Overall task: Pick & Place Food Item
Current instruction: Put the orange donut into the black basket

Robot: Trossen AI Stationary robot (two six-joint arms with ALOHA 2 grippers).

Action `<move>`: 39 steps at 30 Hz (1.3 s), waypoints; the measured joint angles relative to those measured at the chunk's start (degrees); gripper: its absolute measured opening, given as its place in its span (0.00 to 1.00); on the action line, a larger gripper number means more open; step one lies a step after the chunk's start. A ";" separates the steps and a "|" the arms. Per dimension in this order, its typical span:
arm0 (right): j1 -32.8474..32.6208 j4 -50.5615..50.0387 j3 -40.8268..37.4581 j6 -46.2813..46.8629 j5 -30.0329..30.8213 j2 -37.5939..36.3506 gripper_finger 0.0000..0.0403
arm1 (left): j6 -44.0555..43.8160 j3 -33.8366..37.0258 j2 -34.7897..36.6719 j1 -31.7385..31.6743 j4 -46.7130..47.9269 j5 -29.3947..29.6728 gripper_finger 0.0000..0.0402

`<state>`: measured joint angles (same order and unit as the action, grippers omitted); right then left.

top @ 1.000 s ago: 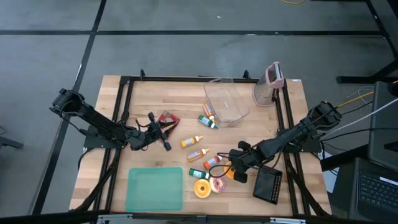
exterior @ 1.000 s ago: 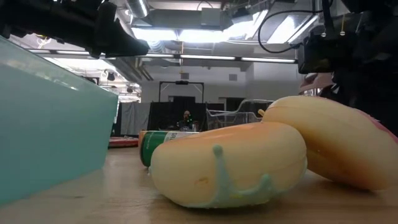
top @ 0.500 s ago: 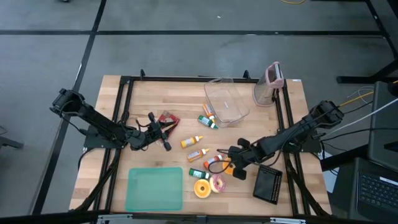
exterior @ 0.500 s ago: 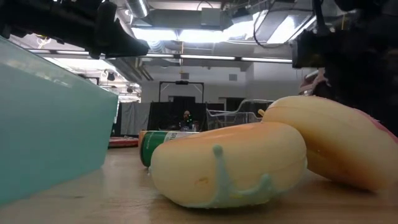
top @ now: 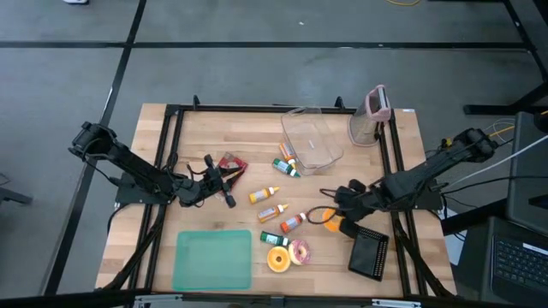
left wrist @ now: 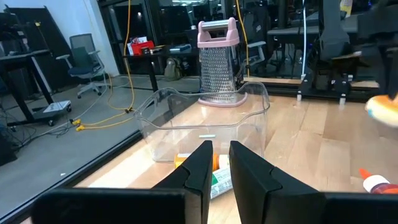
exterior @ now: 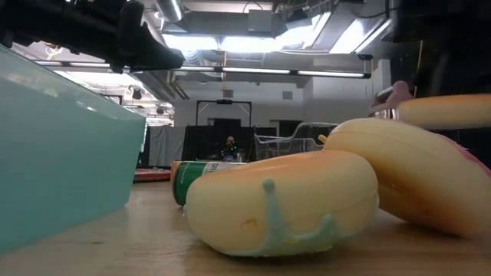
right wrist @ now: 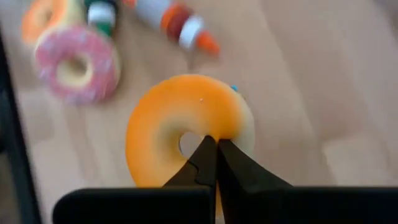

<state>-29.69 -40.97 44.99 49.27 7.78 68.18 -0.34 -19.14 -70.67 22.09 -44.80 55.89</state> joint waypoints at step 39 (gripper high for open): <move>-29.46 3.85 -11.64 40.58 -0.01 -4.15 0.00 | -1.46 0.00 0.00 -0.01 1.88 -0.07 0.13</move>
<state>-59.16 -37.12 33.36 89.85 7.77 64.03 -1.80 -19.14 -70.67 22.08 -42.92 55.82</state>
